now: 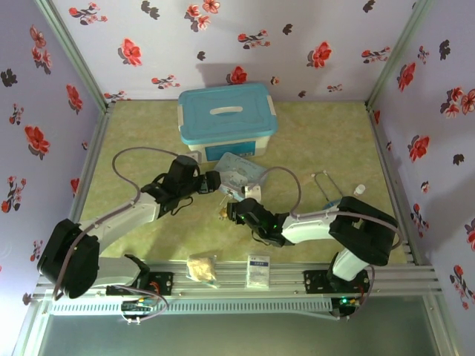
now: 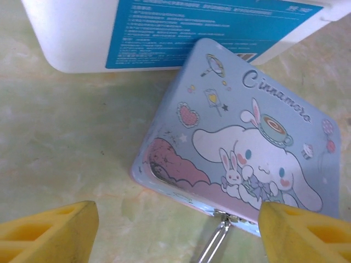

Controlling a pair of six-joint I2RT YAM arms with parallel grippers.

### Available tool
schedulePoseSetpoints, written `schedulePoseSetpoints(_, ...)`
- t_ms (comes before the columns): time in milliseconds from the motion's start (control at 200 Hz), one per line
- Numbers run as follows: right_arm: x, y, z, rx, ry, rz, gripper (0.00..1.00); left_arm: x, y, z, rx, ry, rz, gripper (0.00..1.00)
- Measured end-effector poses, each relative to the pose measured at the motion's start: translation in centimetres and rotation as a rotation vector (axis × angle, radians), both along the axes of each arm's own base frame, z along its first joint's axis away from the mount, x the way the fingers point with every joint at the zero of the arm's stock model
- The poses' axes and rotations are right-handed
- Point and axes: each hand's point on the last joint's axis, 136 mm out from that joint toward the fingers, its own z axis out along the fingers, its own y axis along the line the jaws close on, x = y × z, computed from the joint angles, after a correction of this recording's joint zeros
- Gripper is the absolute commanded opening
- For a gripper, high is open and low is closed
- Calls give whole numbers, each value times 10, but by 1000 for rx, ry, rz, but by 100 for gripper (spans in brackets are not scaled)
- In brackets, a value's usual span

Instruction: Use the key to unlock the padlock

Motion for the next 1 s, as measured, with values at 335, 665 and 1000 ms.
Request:
schedulePoseSetpoints(335, -4, 13, -5, 63, 79, -19, 52, -25, 6, -20, -24, 46, -16, 70)
schedulePoseSetpoints(665, -6, 34, -35, -21, 168, -49, 49, -41, 19, -21, -41, 30, -8, 71)
schedulePoseSetpoints(1000, -1, 37, -39, -77, 185, -74, 36, -44, 21, -27, -40, 45, -1, 72)
